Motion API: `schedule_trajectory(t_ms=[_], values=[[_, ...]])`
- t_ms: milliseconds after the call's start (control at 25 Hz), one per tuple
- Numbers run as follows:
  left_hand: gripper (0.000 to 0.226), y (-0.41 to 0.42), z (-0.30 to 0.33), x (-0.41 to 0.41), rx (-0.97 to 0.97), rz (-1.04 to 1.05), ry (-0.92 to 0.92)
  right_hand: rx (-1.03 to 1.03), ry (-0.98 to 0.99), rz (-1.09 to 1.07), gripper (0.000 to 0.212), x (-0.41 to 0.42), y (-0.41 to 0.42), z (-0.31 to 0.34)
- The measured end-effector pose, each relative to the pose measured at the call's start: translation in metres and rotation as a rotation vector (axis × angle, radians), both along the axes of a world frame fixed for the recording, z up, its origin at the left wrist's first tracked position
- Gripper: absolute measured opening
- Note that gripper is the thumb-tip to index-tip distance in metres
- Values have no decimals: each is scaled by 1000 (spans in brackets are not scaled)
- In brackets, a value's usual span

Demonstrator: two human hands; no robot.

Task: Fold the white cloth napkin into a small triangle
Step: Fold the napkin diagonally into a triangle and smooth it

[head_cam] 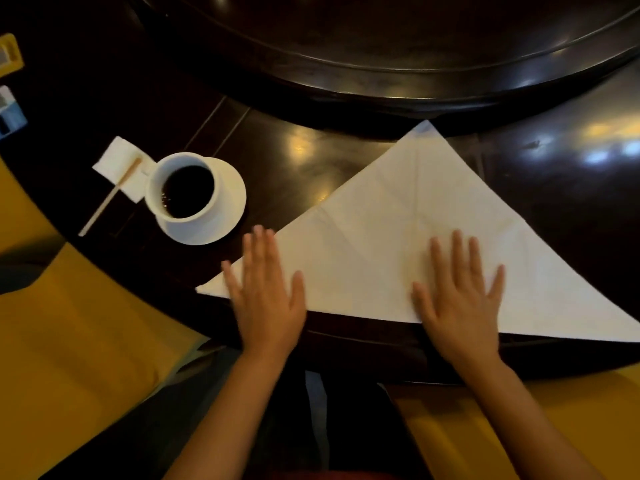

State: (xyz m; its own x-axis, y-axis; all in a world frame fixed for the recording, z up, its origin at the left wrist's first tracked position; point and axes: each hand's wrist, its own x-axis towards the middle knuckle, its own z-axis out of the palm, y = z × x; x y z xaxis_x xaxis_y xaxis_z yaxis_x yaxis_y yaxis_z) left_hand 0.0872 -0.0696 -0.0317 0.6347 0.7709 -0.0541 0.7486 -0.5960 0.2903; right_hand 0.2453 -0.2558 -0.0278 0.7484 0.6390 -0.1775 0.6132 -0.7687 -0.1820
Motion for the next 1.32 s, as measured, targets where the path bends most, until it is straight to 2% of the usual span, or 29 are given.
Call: schedule_trajectory(t_ms=[120,280,360,480,640,720,840,880,1040,1200,1320], values=[[62,-39,-3,66,42,-199,-24,47,-49,318,57,14,29,-1],[63,-45,-24,86,110,-236,194,-39,-14,648,55,73,58,-15],[64,-45,-26,84,121,-246,198,-36,-14,757,55,101,69,-20],[71,-46,-25,86,92,-256,163,-9,-14,780,57,137,89,-22],[74,-45,-24,85,92,-248,191,-34,-82,613,67,169,106,-23],[74,-46,-23,86,91,-246,211,-56,-103,372,70,170,109,-24],[74,-46,-22,87,89,-244,241,-9,-78,-100,70,154,108,-22],[74,-45,-22,87,89,-241,245,25,-79,-156,70,146,100,-20],[71,-57,-14,97,65,-283,171,124,-128,-119,65,117,23,-3],[68,-85,-12,116,57,-545,134,-18,-85,-251,69,99,-83,17],[68,-89,-19,119,110,-621,195,-141,-93,-322,57,91,-134,27]])
